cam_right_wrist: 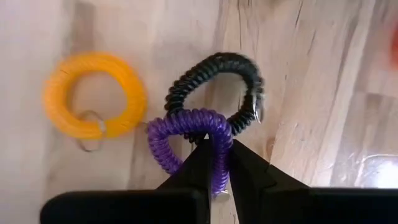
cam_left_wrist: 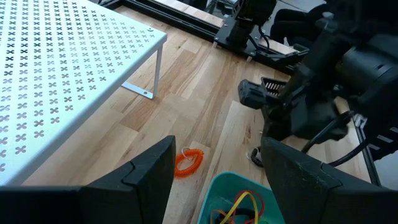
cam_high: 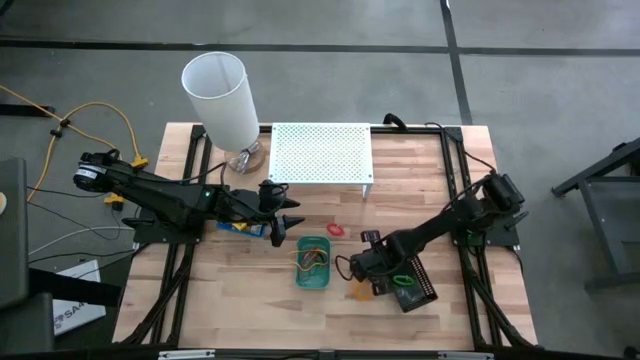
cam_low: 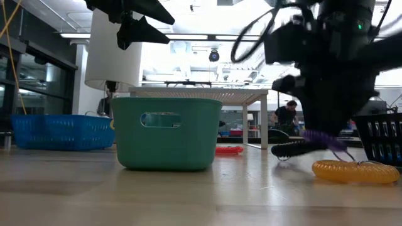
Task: Pick & Place Office Desk Supplies
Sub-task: Put the purple spiral keychain band into the black bin
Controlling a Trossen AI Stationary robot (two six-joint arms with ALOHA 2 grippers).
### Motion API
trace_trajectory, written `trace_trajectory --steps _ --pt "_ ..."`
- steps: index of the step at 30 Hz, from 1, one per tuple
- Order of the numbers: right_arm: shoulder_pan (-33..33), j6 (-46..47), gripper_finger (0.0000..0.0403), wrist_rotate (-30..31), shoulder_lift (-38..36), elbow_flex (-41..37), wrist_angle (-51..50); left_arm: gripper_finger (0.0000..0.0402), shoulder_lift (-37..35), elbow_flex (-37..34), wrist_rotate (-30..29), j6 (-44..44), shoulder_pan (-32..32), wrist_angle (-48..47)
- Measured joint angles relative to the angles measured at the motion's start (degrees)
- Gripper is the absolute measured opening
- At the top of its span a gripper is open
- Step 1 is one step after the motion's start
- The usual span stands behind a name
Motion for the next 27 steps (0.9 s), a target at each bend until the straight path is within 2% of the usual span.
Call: trace_trajectory --steps 5,11,27 --pt "-0.32 -0.41 0.0025 0.27 -5.11 1.42 -1.39 0.0230 0.00 0.00 -0.02 0.00 0.00 -0.02" --pt "-0.34 -0.18 0.0025 3.83 -9.77 1.36 -2.64 0.0230 0.00 0.00 0.00 0.00 0.00 -0.02" --pt "-0.18 0.04 0.0024 3.73 -10.02 1.34 -3.07 0.0230 0.00 0.00 -0.02 0.01 0.00 -0.01"
